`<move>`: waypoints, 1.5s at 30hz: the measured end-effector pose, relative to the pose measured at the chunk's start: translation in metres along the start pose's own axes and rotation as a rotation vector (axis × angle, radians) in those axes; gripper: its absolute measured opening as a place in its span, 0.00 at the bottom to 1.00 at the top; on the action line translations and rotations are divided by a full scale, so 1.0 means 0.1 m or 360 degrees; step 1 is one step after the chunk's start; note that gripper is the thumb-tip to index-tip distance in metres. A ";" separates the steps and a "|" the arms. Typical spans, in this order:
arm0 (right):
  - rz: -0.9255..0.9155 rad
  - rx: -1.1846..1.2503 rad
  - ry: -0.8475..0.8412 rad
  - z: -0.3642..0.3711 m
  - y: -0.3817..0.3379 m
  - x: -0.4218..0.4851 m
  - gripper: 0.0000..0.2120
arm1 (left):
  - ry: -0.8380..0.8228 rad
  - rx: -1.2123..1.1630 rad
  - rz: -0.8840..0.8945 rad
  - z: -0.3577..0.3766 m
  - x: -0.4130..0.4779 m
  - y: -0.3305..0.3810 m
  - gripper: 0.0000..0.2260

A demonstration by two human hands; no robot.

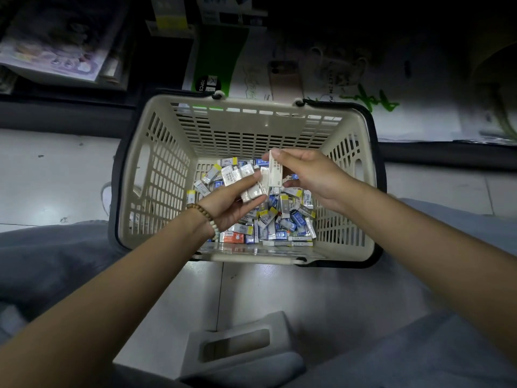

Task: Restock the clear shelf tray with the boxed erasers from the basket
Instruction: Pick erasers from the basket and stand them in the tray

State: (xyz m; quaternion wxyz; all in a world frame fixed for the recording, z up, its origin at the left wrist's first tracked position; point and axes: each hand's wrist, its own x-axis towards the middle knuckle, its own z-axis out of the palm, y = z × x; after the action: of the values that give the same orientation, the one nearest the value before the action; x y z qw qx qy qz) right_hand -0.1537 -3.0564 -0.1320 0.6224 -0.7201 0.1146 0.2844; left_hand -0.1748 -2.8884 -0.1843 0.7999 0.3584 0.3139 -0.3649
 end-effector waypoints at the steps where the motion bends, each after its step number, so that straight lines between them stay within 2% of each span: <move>1: 0.0003 0.0021 0.0010 0.00 0.01 0.02 0.06 | -0.0019 -0.0002 -0.0006 -0.01 0.01 0.00 0.13; 4: -0.0008 0.0139 0.0050 0.03 0.05 0.07 0.04 | -0.0062 0.0034 0.0024 0.00 0.03 0.02 0.29; 7: -0.0007 0.0156 0.0102 0.03 0.10 0.10 0.04 | -0.0020 0.0180 0.0112 0.03 0.04 0.04 0.39; 8: 0.0003 0.0157 0.0106 0.04 0.12 0.11 0.04 | 0.0010 0.0224 0.0132 0.03 0.06 0.04 0.40; 11: 0.0085 0.0198 0.0076 0.02 0.19 0.19 0.06 | 0.0033 0.0346 0.0140 0.01 0.09 0.04 0.29; 12: 0.0130 0.0211 0.0039 -0.02 0.22 0.21 0.07 | 0.0071 0.0355 0.0122 -0.01 0.10 0.04 0.29; 15: 0.0336 0.0052 -0.0035 -0.26 0.42 0.32 0.12 | 0.0223 0.0339 0.0105 -0.12 0.16 0.06 0.41; 17: 0.0617 -0.0376 0.0025 -0.44 0.73 0.39 0.16 | 0.0273 0.0288 0.0124 -0.21 0.18 0.07 0.48; 20: 0.0992 -0.0953 -0.0106 -0.46 1.22 0.43 0.12 | 0.0278 0.0250 0.0115 -0.33 0.22 0.08 0.51; 22: 0.1116 -0.0988 -0.0129 -0.37 1.42 0.48 0.09 | 0.0269 0.0249 0.0106 -0.38 0.23 0.09 0.52; 24: 0.1169 -0.0887 -0.0072 -0.32 1.51 0.53 0.12 | 0.0262 0.0247 0.0095 -0.41 0.24 0.10 0.51; 26: 0.1186 -0.0820 -0.0062 -0.34 1.52 0.56 0.15 | 0.0246 0.0266 0.0091 -0.41 0.24 0.11 0.46; 28: 0.1137 -0.0763 -0.0074 -0.41 1.48 0.55 0.16 | 0.0222 0.0276 0.0098 -0.39 0.23 0.11 0.41; 29: 0.1056 -0.0712 -0.0075 -0.46 1.42 0.54 0.15 | 0.0216 0.0279 0.0111 -0.38 0.22 0.12 0.43; 32: 0.0636 -0.0513 -0.0064 -0.52 1.11 0.53 0.10 | 0.0234 0.0265 0.0163 -0.37 0.20 0.15 0.56; 33: 0.0488 -0.0444 -0.0032 -0.51 0.95 0.52 0.08 | 0.0250 0.0261 0.0185 -0.37 0.18 0.18 0.55; 35: 0.0247 -0.0231 0.0003 -0.42 0.62 0.50 0.07 | 0.0298 0.0252 0.0231 -0.34 0.12 0.25 0.50; 39: -0.0030 0.0113 -0.0027 -0.20 0.02 0.34 0.10 | 0.0339 0.0288 0.0308 -0.22 -0.14 0.47 0.30; 43: -0.0241 0.0264 -0.0139 -0.05 -0.56 0.06 0.12 | 0.0176 0.0353 0.0384 0.00 -0.52 0.77 0.15; 45: -0.0319 0.0302 -0.0200 0.01 -0.82 -0.08 0.11 | 0.0060 0.0313 0.0491 0.15 -0.74 0.92 0.12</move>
State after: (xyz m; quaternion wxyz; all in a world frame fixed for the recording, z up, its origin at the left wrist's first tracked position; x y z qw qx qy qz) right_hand -0.1179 -3.0409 -0.0594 0.7189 -0.6468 0.0294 0.2531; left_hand -0.1360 -2.8303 -0.0880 0.8015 0.4855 0.2329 -0.2602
